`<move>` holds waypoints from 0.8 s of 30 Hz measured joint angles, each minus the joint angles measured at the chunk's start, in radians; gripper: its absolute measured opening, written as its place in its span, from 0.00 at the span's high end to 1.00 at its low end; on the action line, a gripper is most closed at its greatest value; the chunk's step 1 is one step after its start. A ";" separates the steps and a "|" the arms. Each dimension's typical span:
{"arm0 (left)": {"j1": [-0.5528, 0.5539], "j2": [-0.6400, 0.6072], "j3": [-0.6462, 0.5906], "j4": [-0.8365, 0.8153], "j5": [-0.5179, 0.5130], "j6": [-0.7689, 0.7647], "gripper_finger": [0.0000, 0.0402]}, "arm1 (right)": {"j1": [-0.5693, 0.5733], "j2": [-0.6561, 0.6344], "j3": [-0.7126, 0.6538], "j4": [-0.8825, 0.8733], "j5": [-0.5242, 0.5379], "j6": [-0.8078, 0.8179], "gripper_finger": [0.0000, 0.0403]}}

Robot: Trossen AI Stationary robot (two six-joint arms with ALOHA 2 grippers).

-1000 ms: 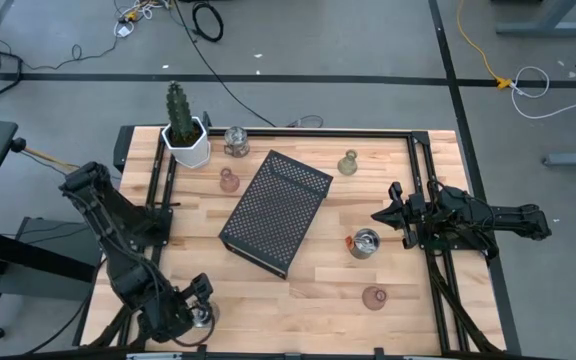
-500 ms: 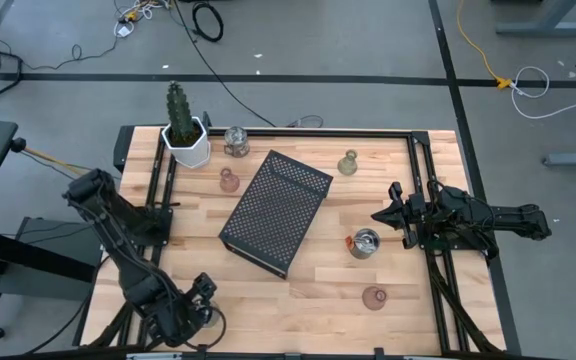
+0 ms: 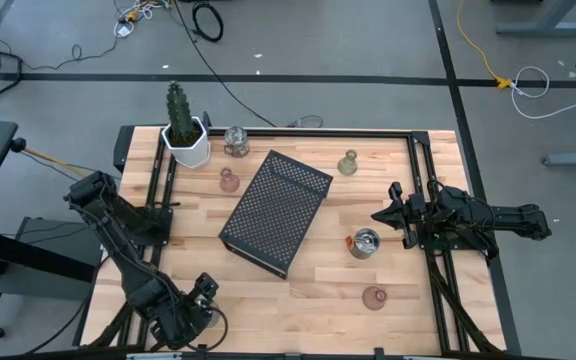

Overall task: Pick & Place candle stick holders
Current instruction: Put the bottom left silver scented candle on the shelf

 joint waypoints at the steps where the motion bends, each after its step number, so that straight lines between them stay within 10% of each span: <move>1: 0.000 0.000 0.000 0.003 -0.006 -0.006 0.00 | 0.000 0.000 0.000 0.000 0.000 0.000 0.97; 24: -0.041 -0.009 -0.035 0.097 -0.029 0.032 0.00 | 0.000 0.000 0.000 0.000 0.000 0.000 0.97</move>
